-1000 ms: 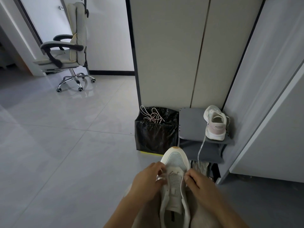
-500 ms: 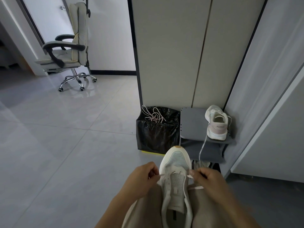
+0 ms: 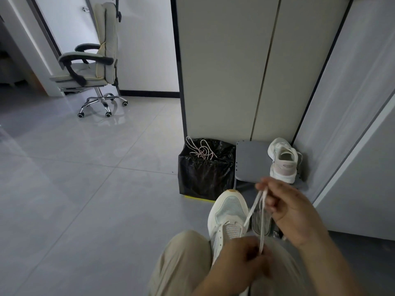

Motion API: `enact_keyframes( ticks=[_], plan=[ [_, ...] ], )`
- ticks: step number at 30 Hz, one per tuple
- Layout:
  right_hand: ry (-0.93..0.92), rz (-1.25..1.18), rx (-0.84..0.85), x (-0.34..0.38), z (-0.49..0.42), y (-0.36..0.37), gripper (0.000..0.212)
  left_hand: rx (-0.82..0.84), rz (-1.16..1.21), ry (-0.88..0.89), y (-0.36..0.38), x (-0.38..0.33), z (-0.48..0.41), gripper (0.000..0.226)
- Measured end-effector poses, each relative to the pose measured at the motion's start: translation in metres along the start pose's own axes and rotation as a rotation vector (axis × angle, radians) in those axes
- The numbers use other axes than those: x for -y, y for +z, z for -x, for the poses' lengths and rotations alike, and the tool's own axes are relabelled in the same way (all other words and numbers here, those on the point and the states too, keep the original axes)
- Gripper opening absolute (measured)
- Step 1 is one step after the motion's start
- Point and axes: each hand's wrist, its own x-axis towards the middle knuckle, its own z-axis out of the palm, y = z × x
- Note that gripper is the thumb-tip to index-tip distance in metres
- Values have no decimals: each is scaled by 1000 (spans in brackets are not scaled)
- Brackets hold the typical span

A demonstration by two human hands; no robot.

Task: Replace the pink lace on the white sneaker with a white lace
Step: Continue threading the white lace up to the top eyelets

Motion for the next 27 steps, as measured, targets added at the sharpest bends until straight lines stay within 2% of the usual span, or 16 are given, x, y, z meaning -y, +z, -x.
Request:
enact_keyframes(
  ticks=[3,5,7,9,12,14,16,17,18,19,20,21,23,24,26,27],
  plan=[
    [49,-28,-214,1,-7,-22,5,24,-202,14,-41,2,11,8],
    [62,35,-286,-11,-8,-33,17,-26,-162,18,-79,0,17,9],
    [46,73,-339,-21,-8,-41,18,-133,-127,16,-108,-4,21,5],
    [55,65,-390,-27,-9,-49,18,-204,-146,7,-128,-9,24,16],
    [108,142,-452,-33,-13,-66,16,-293,-261,-52,-155,-8,27,18],
    [148,506,-466,-39,-13,-76,9,-371,-332,-79,-166,-2,28,15],
    [132,1126,-449,-46,-10,-75,5,-393,-356,-59,-161,1,24,16],
    [51,1349,-458,-49,-10,-68,11,-362,-379,-33,-152,0,20,18],
    [-111,1429,-437,-50,-8,-53,21,-303,-410,-10,-138,-2,14,20],
    [-281,1389,-343,-48,-5,-34,29,-241,-432,5,-123,-3,8,21],
    [-366,1276,-176,-45,0,-13,33,-190,-433,22,-108,-3,1,22],
    [-317,1127,18,-42,6,9,33,-164,-423,34,-95,-4,-6,22],
    [-42,893,291,-41,15,33,25,-153,-365,54,-80,-4,-16,22],
    [26,856,319,-41,16,32,19,-136,-327,62,-78,-5,-18,20],
    [29,910,211,-36,14,17,7,-95,-347,55,-81,-2,-17,5],
    [10,920,140,-31,13,5,9,-91,-385,44,-85,2,-14,4]
  ],
)
